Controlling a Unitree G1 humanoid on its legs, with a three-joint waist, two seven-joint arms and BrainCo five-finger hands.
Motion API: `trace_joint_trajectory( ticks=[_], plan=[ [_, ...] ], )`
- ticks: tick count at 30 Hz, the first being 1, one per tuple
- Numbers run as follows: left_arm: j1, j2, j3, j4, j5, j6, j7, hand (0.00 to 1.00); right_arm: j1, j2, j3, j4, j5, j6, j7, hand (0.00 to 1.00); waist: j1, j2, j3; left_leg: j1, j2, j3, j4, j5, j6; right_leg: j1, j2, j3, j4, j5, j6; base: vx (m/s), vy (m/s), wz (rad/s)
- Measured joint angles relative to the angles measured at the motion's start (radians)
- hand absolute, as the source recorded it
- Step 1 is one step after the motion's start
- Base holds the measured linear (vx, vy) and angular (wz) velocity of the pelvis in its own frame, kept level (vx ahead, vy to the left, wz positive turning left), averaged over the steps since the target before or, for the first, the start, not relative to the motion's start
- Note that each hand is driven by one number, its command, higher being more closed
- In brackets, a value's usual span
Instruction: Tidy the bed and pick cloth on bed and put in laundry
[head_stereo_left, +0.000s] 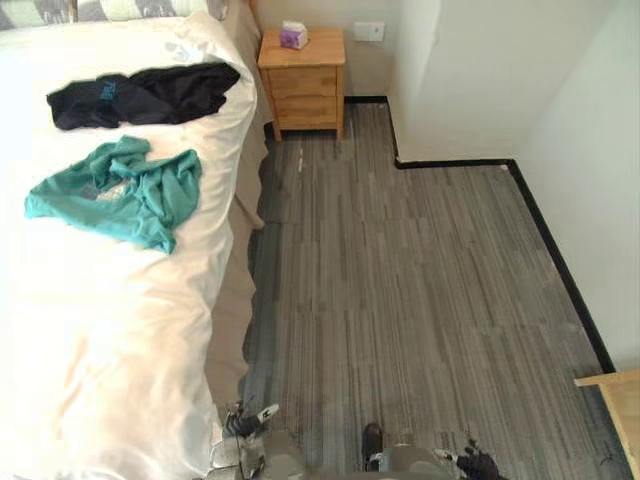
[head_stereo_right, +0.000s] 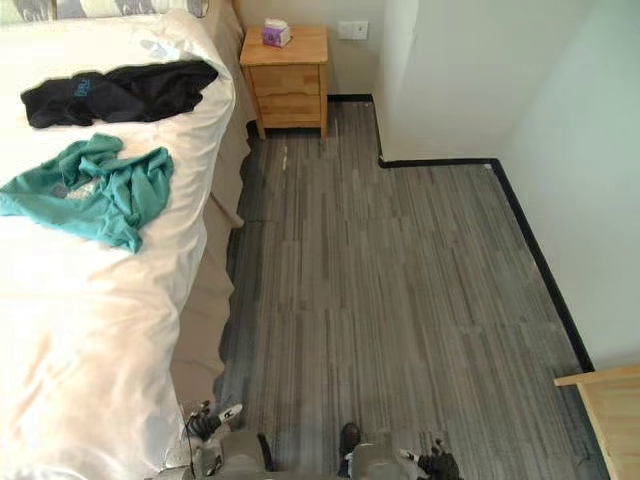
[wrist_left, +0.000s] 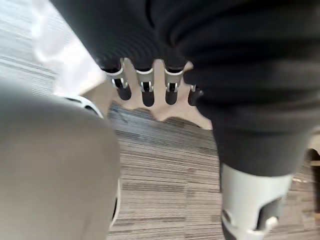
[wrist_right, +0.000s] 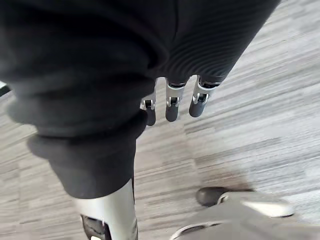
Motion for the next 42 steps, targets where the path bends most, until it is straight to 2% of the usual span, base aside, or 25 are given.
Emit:
trace_joint_trajectory(
  ticks=[2,4,5,6,7,10,12,13,14,15,17,19,22,23,26,27,28,29,30,31,33,35,38,41,42],
  plan=[
    [-0.004,0.0,-0.011,-0.001,0.0,-0.003,0.0,0.0,-0.01,0.001,-0.004,0.009,-0.009,0.003,0.001,0.0,0.001,-0.001,0.0,-0.025,-0.054,0.02,-0.185,0.013,0.0,0.026,-0.028,-0.001,-0.029,-0.011,0.025,0.36,0.058,-0.06],
    [-0.007,0.001,-0.026,-0.008,-0.001,-0.006,0.0,0.0,-0.026,0.003,-0.007,0.031,-0.013,0.004,0.001,0.0,0.005,-0.001,0.001,-0.051,-0.091,0.016,-0.361,0.088,0.033,0.058,-0.042,-0.006,-0.051,-0.032,0.059,0.41,0.1,-0.09],
    [-0.009,0.002,-0.035,-0.009,-0.001,-0.009,-0.001,0.0,-0.026,0.005,-0.007,0.033,-0.014,0.006,0.0,0.0,0.012,-0.004,0.001,-0.05,-0.096,0.014,-0.379,0.14,0.057,0.068,-0.048,-0.008,-0.052,-0.04,0.071,0.49,0.153,-0.24],
    [-0.014,0.013,-0.051,-0.007,0.001,-0.008,0.0,0.0,-0.021,0.007,-0.007,0.033,-0.014,0.006,-0.001,0.0,0.026,-0.016,-0.003,-0.018,-0.12,0.016,-0.395,0.204,0.14,0.083,-0.064,-0.009,-0.041,-0.05,0.09,0.49,0.157,-0.2],
    [-0.014,0.021,-0.053,-0.007,0.001,-0.008,0.001,0.0,-0.022,0.014,-0.007,0.032,-0.015,0.005,0.0,0.0,0.025,-0.024,-0.007,-0.01,-0.134,0.018,-0.399,0.193,0.153,0.076,-0.075,-0.015,-0.016,-0.053,0.096,0.56,0.189,-0.06],
    [-0.015,0.033,-0.048,0.0,0.0,-0.005,0.001,0.0,-0.02,0.034,-0.048,0.03,-0.018,0.004,0.003,0.0,0.027,-0.047,-0.01,0.054,-0.147,0.022,-0.411,0.156,0.204,-0.028,-0.104,-0.023,0.298,-0.06,0.109,0.43,0.154,0.12],
    [-0.014,0.052,-0.052,0.02,0.002,0.001,0.001,0.0,-0.016,0.049,-0.056,0.028,-0.02,0.002,0.005,0.0,0.024,-0.071,-0.011,0.177,-0.167,0.012,-0.455,0.103,0.2,-0.132,-0.145,-0.022,0.653,0.034,0.201,0.51,0.166,0.1],
    [-0.014,0.054,-0.053,0.029,0.004,0.004,0.0,0.0,-0.015,0.051,-0.056,0.028,-0.02,0.002,0.005,0.0,0.018,-0.065,-0.008,0.204,-0.17,0.006,-0.456,0.089,0.198,-0.165,-0.162,-0.027,0.752,0.036,0.196,0.52,0.098,0.37],
    [-0.011,0.068,-0.053,0.048,0.004,0.019,0.001,0.0,-0.015,0.051,-0.053,0.016,-0.022,-0.001,0.006,0.0,-0.007,-0.073,-0.013,0.277,-0.17,-0.024,-0.465,0.06,0.195,-0.235,-0.201,-0.088,0.943,-0.018,0.163,0.41,0.041,0.46],
    [-0.011,0.072,-0.053,0.053,0.003,0.022,0.001,0.0,-0.014,0.051,-0.053,0.01,-0.022,-0.002,0.006,0.0,-0.009,-0.072,-0.013,0.3,-0.168,-0.032,-0.477,0.06,0.195,-0.257,-0.208,-0.112,0.967,-0.048,0.152,0.48,-0.005,0.55],
    [-0.008,0.073,-0.047,0.062,0.003,0.031,0.002,0.0,-0.015,0.047,-0.059,0.001,-0.02,-0.007,0.005,0.0,-0.024,-0.058,-0.01,0.347,-0.137,-0.061,-0.493,0.06,0.194,-0.324,-0.191,-0.191,0.893,-0.125,0.124,0.37,-0.092,0.44],
    [-0.005,0.069,-0.042,0.061,0.0,0.03,0.003,0.0,-0.016,0.041,-0.062,-0.009,-0.018,-0.009,0.005,0.0,-0.029,-0.044,-0.005,0.371,-0.103,-0.066,-0.493,0.06,0.193,-0.366,-0.152,-0.228,0.691,-0.134,0.108,0.35,-0.179,0.39],
    [-0.011,0.062,-0.041,0.061,0.0,0.03,0.003,0.0,-0.02,0.03,-0.062,-0.009,-0.016,-0.015,0.005,0.0,-0.042,-0.018,0.002,0.412,-0.052,-0.093,-0.517,0.044,0.145,-0.412,-0.081,-0.18,0.264,-0.01,0.099,0.35,-0.267,0.39],
    [-0.012,0.06,-0.036,0.062,0.001,0.029,0.003,0.0,-0.022,0.034,-0.062,-0.009,-0.014,-0.016,0.004,0.0,-0.057,-0.024,0.0,0.423,-0.046,-0.11,-0.532,0.023,0.111,-0.437,-0.086,-0.12,0.102,0.09,0.128,0.39,-0.37,0.59],
    [-0.005,0.047,0.008,0.065,0.002,0.028,0.003,0.0,-0.012,0.041,-0.071,0.001,-0.011,-0.014,0.006,0.0,-0.058,-0.051,-0.005,0.526,-0.026,-0.122,-0.582,-0.048,0.016,-0.473,-0.105,-0.014,0.083,0.155,0.143,0.35,-0.389,0.44],
    [-0.001,0.015,0.045,0.078,0.002,0.026,0.003,0.0,-0.013,0.025,-0.073,0.006,-0.012,-0.018,0.007,0.0,-0.054,-0.007,-0.003,0.561,0.015,-0.116,-0.574,-0.049,0.012,-0.497,-0.071,-0.025,0.202,0.186,0.14,0.59,-0.755,0.24],
    [0.016,-0.014,0.071,0.077,-0.001,0.016,0.003,0.0,-0.012,0.021,-0.075,0.005,-0.013,-0.019,0.017,0.0,-0.055,0.007,-0.007,0.529,0.067,-0.132,-0.436,-0.029,0.021,-0.509,-0.049,-0.046,0.317,0.152,0.088,0.51,-0.667,0.12],
    [0.016,-0.02,0.08,0.076,0.001,0.014,0.003,0.0,-0.011,0.019,-0.077,0.005,-0.014,-0.018,0.019,0.0,-0.055,0.014,-0.008,0.514,0.083,-0.143,-0.393,-0.025,0.023,-0.504,-0.043,-0.055,0.325,0.14,0.072,0.41,-0.595,0.19],
    [0.016,-0.038,0.105,0.067,0.003,0.009,0.001,0.0,-0.007,0.015,-0.085,-0.005,-0.017,-0.012,0.025,0.0,-0.053,0.029,-0.009,0.415,0.139,-0.198,-0.171,0.029,0.03,-0.474,-0.02,-0.082,0.338,0.095,0.041,0.41,-0.519,0.11],
    [0.019,-0.045,0.121,0.036,0.004,0.006,0.003,0.0,0.001,0.012,-0.08,-0.009,-0.017,-0.005,0.025,0.0,-0.046,0.035,-0.007,0.294,0.181,-0.26,0.066,0.17,0.064,-0.43,0.011,-0.09,0.323,0.065,0.015,0.41,-0.468,0.07],
    [0.015,-0.045,0.12,0.014,0.0,0.002,0.003,0.0,0.008,0.003,-0.056,-0.008,-0.016,0.003,0.021,0.0,-0.025,0.035,0.008,0.158,0.221,-0.288,0.347,0.196,0.041,-0.32,0.055,-0.094,0.259,0.044,-0.007,0.44,-0.436,-0.07],
    [0.014,-0.037,0.1,-0.009,0.0,-0.002,0.004,0.0,0.017,0.005,-0.042,-0.006,-0.016,0.007,0.02,0.0,-0.016,0.019,0.017,0.085,0.198,-0.24,0.438,0.155,0.03,-0.2,0.062,-0.095,0.173,0.038,-0.01,0.37,-0.329,-0.01],
    [0.013,-0.034,0.062,-0.029,-0.005,-0.013,0.003,0.0,0.01,-0.003,-0.02,0.003,-0.017,0.01,0.016,0.0,0.005,0.017,0.017,-0.001,0.119,-0.101,0.265,0.083,0.043,-0.071,0.062,-0.094,0.054,0.034,-0.005,0.33,-0.205,0.03],
    [0.013,-0.021,0.022,-0.03,-0.016,-0.011,0.003,0.0,-0.007,-0.007,-0.006,0.002,-0.017,0.009,0.015,0.0,0.009,0.018,0.017,-0.018,0.013,0.059,-0.193,0.094,0.043,-0.005,0.067,-0.106,-0.018,0.024,0.006,0.35,-0.059,0.03],
    [0.012,-0.02,0.013,-0.029,-0.017,-0.011,0.002,0.0,-0.008,-0.008,-0.003,0.003,-0.017,0.009,0.013,0.0,0.018,0.023,0.014,-0.015,-0.016,0.127,-0.345,0.12,0.064,0.02,0.074,-0.114,-0.035,0.016,0.013,0.54,-0.021,0.08]
  ],
)
